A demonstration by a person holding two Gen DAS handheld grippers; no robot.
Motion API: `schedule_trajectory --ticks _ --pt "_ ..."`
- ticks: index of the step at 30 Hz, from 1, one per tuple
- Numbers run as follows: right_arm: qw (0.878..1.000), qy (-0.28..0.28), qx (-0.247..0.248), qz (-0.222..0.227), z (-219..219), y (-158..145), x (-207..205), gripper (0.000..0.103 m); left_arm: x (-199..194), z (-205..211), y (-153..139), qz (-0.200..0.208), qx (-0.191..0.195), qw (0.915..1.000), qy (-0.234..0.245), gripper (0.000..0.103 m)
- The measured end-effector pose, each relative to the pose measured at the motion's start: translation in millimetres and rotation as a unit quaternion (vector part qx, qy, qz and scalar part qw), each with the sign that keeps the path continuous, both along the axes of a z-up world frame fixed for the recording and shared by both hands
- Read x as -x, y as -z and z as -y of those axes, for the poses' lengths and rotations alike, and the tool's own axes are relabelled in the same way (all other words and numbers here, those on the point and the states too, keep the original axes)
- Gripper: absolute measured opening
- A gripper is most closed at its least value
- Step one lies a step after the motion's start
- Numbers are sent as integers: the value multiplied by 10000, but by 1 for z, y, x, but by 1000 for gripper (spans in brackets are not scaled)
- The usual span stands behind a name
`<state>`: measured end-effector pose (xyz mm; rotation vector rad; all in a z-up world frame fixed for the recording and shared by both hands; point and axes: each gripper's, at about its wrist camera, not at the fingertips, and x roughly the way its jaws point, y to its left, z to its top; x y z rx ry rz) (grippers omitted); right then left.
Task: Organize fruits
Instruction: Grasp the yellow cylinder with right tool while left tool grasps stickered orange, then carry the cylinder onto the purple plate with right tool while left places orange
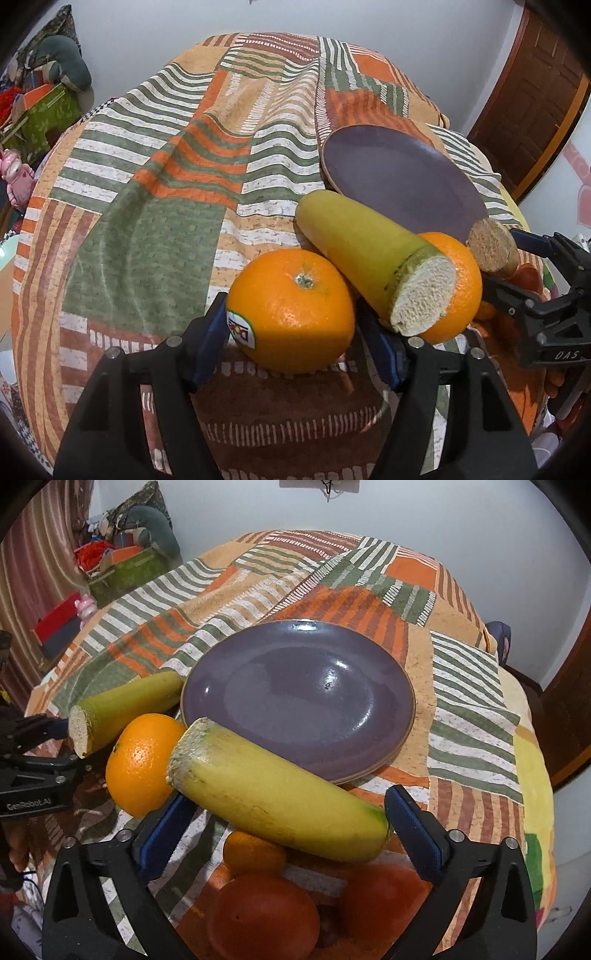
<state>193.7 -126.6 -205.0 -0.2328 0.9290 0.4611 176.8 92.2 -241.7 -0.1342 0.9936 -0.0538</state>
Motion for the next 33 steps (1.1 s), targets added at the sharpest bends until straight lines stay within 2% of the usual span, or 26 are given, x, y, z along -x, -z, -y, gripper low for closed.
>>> schedule_trajectory --ticks 2,9,14,23,33 --pt "10000 -30 -81 -11 1 -1 0 81 0 1 0 26 -66 10000 -19 66" --pt "9998 -71 -152 145 1 -8 2 64 1 0 -1 49 -30 10000 -36 65" --pt "9995 -9 -200 246 8 -13 0 45 6 -1 -5 83 -76 9999 -80 64" --pt "9980 124 -559 268 19 -23 -1 38 22 -13 -23 246 -179 9991 -279 64" --pt "9951 198 -768 584 29 -48 2 36 30 -10 -67 767 -314 9961 -313 64"
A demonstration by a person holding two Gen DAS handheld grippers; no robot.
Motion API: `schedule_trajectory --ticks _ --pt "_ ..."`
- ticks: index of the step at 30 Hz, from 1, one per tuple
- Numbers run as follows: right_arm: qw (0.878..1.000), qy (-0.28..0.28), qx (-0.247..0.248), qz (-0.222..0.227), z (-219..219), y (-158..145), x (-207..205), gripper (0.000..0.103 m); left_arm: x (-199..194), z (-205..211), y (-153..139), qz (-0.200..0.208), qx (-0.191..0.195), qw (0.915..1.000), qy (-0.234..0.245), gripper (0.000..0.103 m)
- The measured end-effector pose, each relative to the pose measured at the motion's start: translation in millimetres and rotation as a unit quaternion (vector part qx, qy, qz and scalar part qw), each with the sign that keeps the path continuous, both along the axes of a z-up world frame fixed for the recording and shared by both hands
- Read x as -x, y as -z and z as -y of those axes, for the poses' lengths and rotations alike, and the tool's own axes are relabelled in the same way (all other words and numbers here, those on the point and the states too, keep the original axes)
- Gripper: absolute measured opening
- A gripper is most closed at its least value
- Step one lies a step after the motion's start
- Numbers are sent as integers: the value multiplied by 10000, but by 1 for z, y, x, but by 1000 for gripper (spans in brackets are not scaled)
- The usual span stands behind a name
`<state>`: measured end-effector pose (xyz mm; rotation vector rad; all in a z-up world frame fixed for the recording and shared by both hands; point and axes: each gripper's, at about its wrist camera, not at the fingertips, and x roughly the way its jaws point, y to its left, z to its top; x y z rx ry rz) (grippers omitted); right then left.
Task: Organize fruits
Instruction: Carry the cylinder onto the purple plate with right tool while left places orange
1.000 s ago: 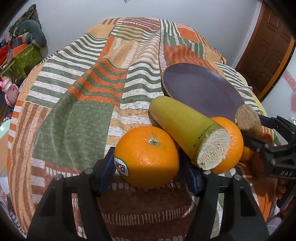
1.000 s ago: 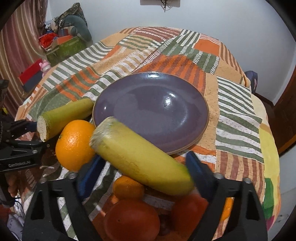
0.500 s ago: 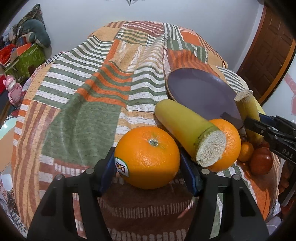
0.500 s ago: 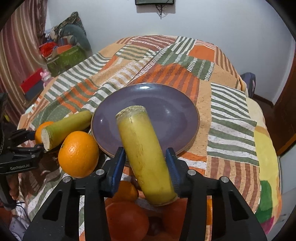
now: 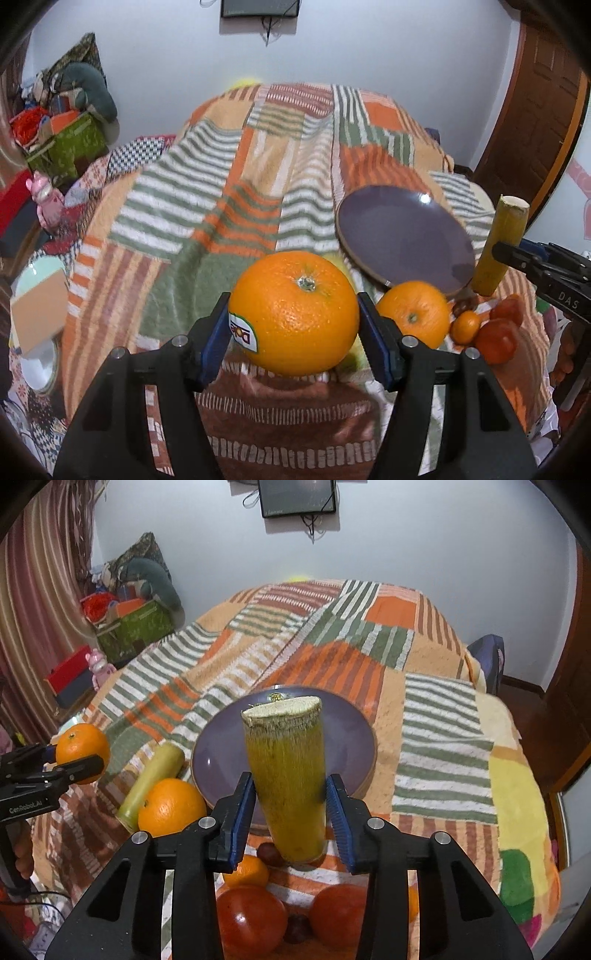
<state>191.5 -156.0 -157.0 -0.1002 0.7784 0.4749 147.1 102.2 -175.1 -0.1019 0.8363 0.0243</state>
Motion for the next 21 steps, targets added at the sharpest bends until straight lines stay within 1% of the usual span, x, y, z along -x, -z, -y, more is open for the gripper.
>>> schedule_trajectory --ticks 7,13,18,21 --pt "9995 39 -98 310 7 -22 -3 36 -8 15 -30 355 28 9993 132 64" --pt "9989 20 -135 439 9 -29 -8 36 -24 31 -49 578 40 9978 312 64" --pt "9990 -39 -127 418 9 -28 -19 36 -39 43 -54 637 -2 9969 460 64" --pt "9992 -82 -81 387 8 -26 -27 36 -51 50 -54 607 48 9965 572 64"
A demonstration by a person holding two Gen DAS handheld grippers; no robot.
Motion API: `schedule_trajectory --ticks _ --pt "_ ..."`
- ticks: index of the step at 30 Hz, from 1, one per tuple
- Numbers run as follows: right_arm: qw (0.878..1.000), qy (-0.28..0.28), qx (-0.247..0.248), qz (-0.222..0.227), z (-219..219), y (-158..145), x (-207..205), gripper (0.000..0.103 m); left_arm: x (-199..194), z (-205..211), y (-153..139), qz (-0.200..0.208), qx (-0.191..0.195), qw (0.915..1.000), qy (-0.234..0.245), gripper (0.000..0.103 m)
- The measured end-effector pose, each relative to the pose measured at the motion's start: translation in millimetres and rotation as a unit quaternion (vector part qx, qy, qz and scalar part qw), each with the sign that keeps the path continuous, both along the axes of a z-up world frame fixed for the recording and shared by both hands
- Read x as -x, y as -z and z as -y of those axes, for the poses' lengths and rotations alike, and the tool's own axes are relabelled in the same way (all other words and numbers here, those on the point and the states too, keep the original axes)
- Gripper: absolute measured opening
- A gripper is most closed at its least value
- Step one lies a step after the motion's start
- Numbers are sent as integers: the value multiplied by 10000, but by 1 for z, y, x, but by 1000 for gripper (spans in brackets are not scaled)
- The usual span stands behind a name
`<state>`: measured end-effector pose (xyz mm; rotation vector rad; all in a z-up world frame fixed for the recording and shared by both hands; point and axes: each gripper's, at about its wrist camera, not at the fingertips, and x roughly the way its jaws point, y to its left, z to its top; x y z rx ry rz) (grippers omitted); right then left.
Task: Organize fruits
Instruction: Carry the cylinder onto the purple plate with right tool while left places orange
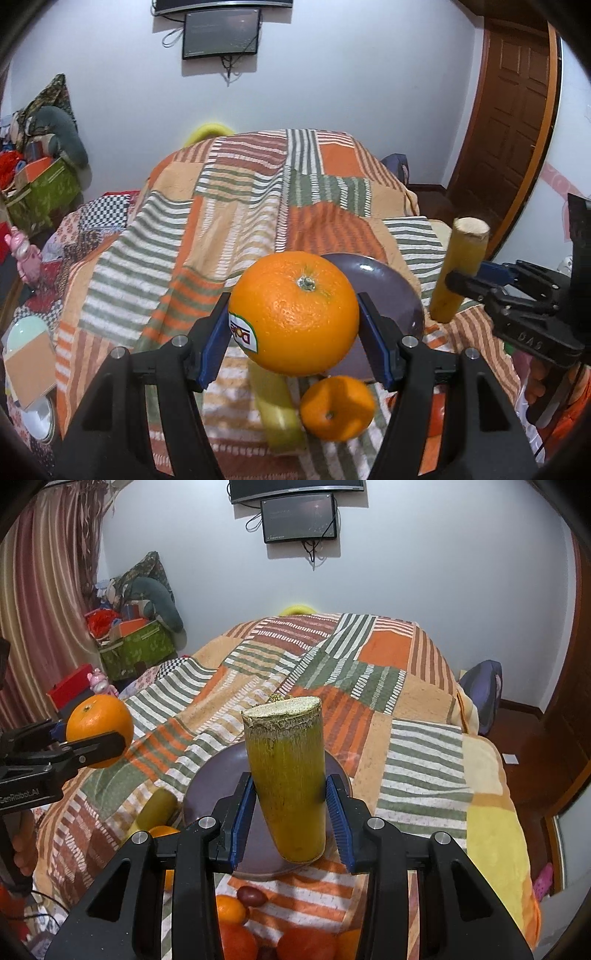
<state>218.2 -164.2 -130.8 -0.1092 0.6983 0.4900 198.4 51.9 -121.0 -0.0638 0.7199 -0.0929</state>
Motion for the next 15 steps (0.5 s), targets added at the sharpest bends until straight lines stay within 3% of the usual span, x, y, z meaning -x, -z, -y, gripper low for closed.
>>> schedule_trajectory --ticks 15 --pt "9976 -298 391 -492 -11 30 -39 36 -63 18 37 -581 -39 9979 276 64"
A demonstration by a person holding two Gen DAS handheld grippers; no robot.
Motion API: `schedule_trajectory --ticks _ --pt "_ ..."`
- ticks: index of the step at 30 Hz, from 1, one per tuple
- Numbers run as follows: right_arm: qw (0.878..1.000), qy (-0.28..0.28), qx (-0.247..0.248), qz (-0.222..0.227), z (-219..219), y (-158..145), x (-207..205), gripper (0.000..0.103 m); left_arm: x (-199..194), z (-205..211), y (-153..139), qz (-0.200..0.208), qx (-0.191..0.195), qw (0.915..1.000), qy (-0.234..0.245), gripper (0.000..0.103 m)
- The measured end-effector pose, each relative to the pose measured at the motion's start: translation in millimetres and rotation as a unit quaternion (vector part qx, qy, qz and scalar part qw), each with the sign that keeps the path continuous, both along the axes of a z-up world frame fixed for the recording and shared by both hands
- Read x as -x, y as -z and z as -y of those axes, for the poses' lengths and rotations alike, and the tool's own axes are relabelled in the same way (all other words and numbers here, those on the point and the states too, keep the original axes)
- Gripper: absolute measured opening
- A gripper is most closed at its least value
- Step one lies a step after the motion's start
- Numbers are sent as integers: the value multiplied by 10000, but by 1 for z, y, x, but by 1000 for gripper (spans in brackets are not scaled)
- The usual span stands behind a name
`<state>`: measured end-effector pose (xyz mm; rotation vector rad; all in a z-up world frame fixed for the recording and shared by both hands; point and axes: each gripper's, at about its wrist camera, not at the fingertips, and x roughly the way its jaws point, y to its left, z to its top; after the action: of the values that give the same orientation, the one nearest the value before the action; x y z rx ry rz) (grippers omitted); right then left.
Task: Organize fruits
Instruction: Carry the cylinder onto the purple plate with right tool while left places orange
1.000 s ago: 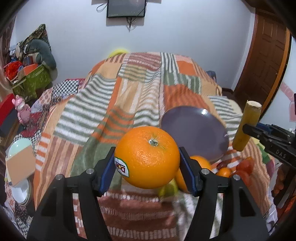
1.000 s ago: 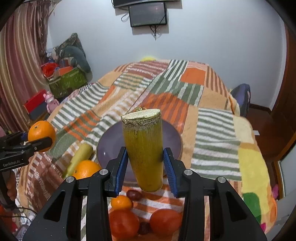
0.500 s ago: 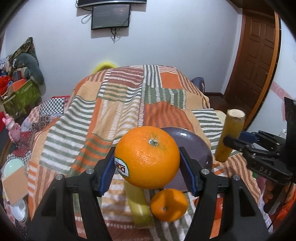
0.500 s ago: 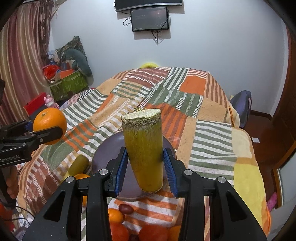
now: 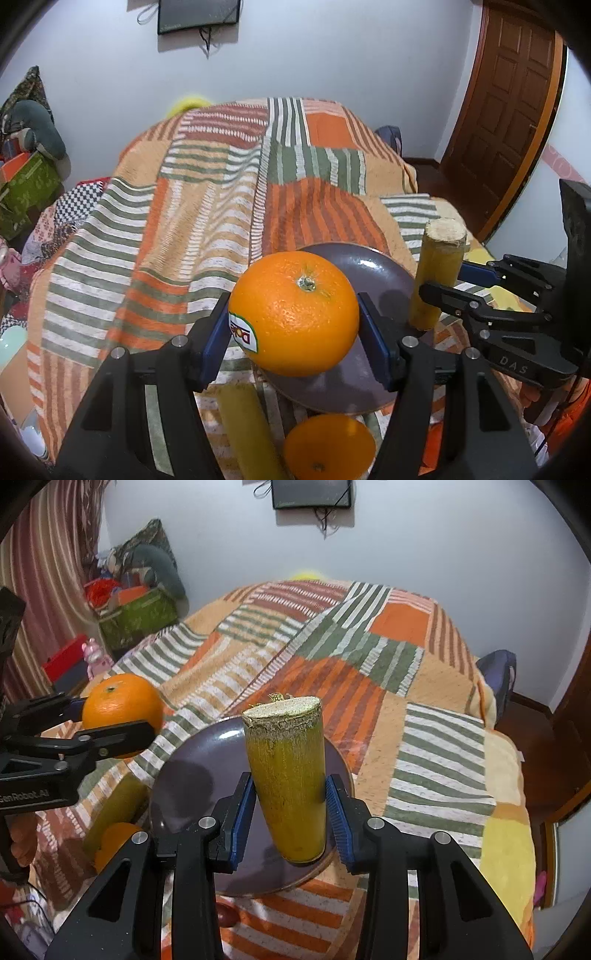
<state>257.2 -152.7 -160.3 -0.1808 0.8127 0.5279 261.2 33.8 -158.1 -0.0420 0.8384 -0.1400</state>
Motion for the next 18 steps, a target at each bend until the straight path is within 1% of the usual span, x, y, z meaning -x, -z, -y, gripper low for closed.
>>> schedule_trajectory --ticks 3,7,13,18 --pt "9999 -52 44 -119 -4 5 -8 36 -13 1 11 -161 -25 9999 27 64" --pt "9998 -92 68 -188 -10 8 -17 36 -28 -2 25 -386 39 9992 40 64" --pt "9991 -90 97 -391 -17 16 -37 36 -46 -3 40 -629 -49 9980 42 64" --pt "9981 -54 272 -544 -24 27 -45 35 -57 -6 51 -863 24 9962 140 64"
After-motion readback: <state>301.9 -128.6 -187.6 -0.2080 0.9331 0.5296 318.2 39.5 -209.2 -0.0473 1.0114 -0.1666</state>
